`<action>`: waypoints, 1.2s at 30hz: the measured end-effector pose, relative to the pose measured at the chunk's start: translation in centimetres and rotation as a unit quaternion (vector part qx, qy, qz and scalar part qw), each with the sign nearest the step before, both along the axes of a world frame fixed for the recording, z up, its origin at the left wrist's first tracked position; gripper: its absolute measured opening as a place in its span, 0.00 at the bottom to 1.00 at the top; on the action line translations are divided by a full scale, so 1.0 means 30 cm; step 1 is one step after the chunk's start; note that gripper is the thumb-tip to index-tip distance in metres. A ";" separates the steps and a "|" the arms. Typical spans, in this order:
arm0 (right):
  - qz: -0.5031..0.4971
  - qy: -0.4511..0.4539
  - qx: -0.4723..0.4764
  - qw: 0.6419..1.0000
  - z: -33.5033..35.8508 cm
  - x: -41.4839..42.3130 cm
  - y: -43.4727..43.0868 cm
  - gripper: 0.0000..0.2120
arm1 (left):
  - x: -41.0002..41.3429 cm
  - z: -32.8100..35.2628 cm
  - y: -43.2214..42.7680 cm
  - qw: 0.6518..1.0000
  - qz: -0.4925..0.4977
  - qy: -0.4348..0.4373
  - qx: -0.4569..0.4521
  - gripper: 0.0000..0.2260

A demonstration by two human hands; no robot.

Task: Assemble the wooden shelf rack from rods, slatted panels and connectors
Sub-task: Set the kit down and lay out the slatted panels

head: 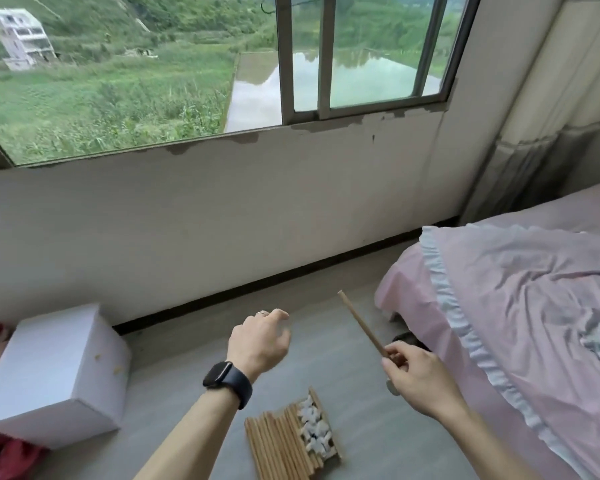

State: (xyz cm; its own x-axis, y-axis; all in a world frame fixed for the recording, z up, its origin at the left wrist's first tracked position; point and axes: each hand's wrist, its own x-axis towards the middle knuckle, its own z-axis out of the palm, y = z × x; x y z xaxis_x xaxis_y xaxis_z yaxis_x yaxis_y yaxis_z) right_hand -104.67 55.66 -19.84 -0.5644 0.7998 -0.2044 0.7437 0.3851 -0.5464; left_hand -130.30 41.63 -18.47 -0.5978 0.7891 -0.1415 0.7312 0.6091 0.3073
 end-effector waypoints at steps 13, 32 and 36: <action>-0.001 -0.205 -0.189 0.960 -0.881 0.133 0.504 0.05 | 0.207 -0.818 0.395 0.948 0.074 -0.210 -0.227 0.18; 0.055 -0.358 -0.236 0.902 -2.519 0.307 0.600 0.09 | 0.395 -2.466 0.329 0.926 0.187 -0.178 -0.275 0.26; -0.005 -0.308 -0.204 0.929 -2.746 0.228 0.619 0.09 | 0.342 -2.679 0.351 0.957 0.165 -0.123 -0.205 0.27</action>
